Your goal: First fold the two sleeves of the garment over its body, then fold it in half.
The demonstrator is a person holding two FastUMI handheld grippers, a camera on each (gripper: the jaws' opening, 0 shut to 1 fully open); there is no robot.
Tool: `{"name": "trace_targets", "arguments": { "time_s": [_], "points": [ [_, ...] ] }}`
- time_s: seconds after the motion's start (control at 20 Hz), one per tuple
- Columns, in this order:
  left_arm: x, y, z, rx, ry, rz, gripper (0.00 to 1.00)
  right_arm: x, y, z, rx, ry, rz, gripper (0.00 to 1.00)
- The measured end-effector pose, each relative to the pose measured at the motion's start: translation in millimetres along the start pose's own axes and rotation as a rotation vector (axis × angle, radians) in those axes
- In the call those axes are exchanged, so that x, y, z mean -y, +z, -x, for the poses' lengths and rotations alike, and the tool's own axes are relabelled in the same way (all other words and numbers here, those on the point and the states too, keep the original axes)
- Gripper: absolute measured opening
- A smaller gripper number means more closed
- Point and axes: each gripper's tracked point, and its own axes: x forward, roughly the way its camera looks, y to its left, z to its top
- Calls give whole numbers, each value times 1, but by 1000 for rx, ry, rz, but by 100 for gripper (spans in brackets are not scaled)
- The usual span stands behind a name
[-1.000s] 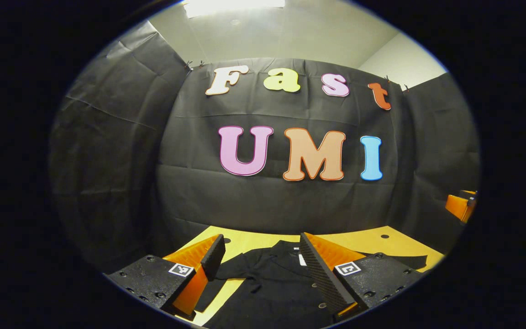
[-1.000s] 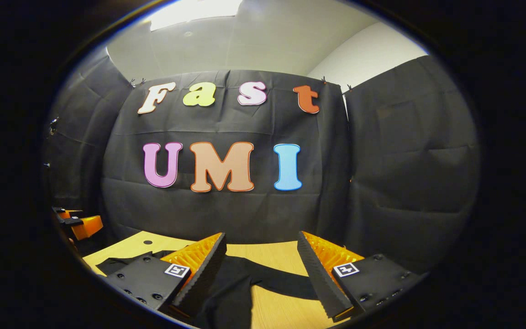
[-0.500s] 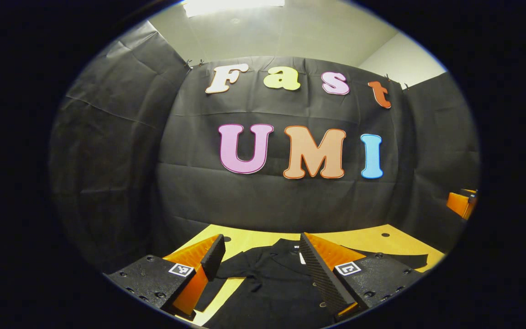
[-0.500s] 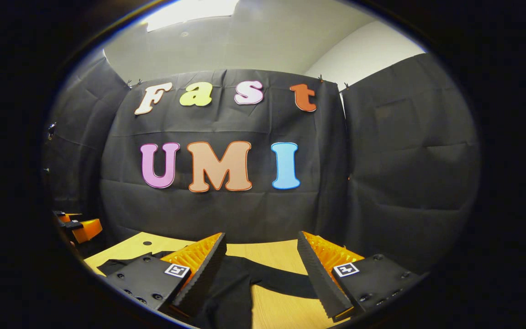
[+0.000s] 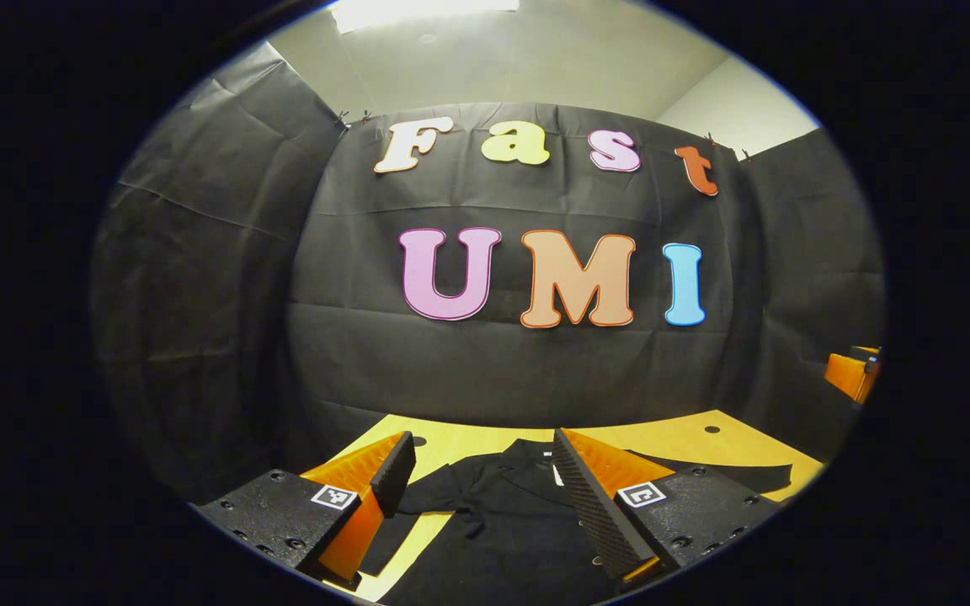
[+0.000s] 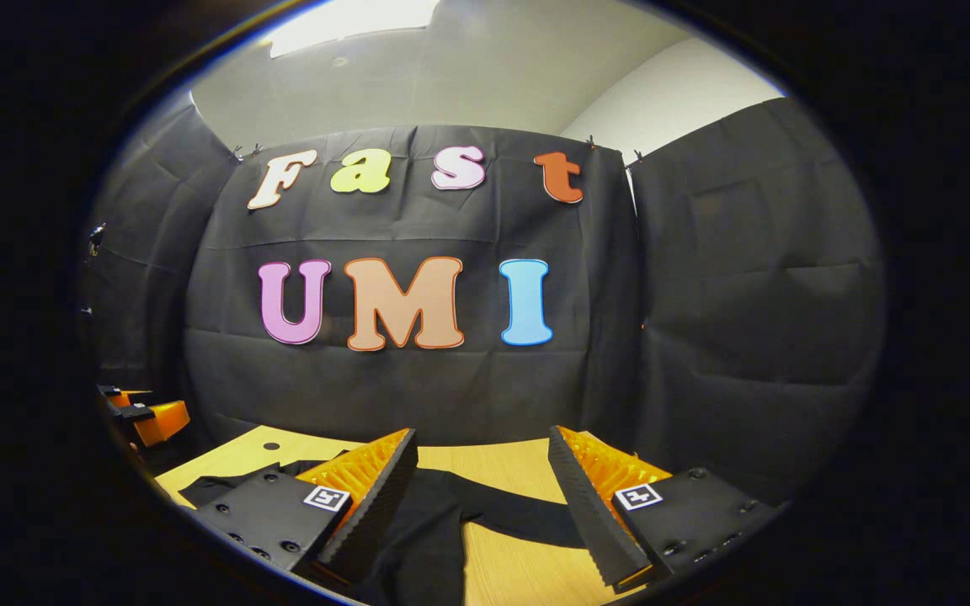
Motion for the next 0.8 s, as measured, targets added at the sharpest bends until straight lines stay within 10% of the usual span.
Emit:
{"name": "trace_targets", "arguments": {
  "time_s": [0.8],
  "points": [
    [0, -3, -1, -9, 7, 1, 98, 1, -4, -3, -3, 3, 1, 98]
  ]
}}
